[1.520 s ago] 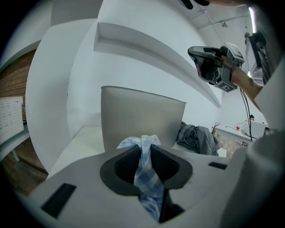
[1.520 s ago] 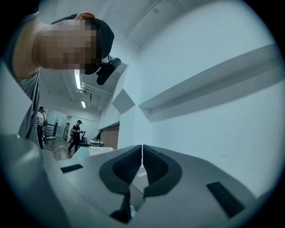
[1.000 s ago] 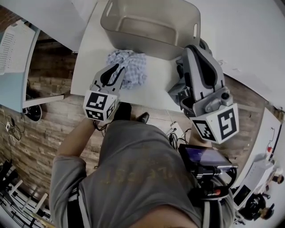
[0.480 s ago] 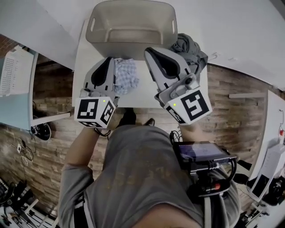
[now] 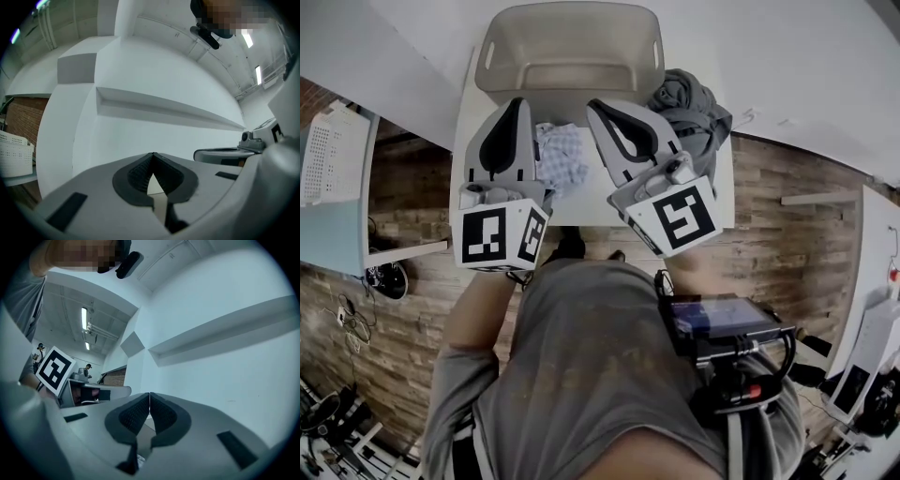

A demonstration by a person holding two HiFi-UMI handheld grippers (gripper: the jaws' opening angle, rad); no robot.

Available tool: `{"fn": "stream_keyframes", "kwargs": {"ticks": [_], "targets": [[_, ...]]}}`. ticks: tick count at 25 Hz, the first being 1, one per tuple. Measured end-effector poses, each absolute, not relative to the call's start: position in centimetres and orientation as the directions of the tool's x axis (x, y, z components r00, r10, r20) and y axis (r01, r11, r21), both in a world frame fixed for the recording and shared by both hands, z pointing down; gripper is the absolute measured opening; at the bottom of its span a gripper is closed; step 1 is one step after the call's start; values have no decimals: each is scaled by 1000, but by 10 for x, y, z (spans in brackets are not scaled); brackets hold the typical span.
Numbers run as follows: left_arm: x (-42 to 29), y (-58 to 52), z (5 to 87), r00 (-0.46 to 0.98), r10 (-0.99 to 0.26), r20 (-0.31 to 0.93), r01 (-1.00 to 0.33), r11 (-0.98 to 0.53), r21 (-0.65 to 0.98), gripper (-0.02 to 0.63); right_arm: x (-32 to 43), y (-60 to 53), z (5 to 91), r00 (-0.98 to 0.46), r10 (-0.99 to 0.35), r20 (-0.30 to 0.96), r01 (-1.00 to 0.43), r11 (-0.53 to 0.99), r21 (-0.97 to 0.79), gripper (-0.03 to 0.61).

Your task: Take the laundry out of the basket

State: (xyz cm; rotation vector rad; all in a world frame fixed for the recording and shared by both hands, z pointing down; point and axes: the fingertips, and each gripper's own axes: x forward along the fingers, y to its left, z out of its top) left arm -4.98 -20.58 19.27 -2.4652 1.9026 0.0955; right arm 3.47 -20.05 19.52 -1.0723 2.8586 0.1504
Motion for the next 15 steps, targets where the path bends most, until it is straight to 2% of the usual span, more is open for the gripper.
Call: {"fn": "stream_keyframes", "kwargs": {"ticks": [15], "targets": [[-39,-212,184,263,-961,-87,-964,-265,12,8,43,-210,196,-748,-652,-123,-661,749,46,8]]}}
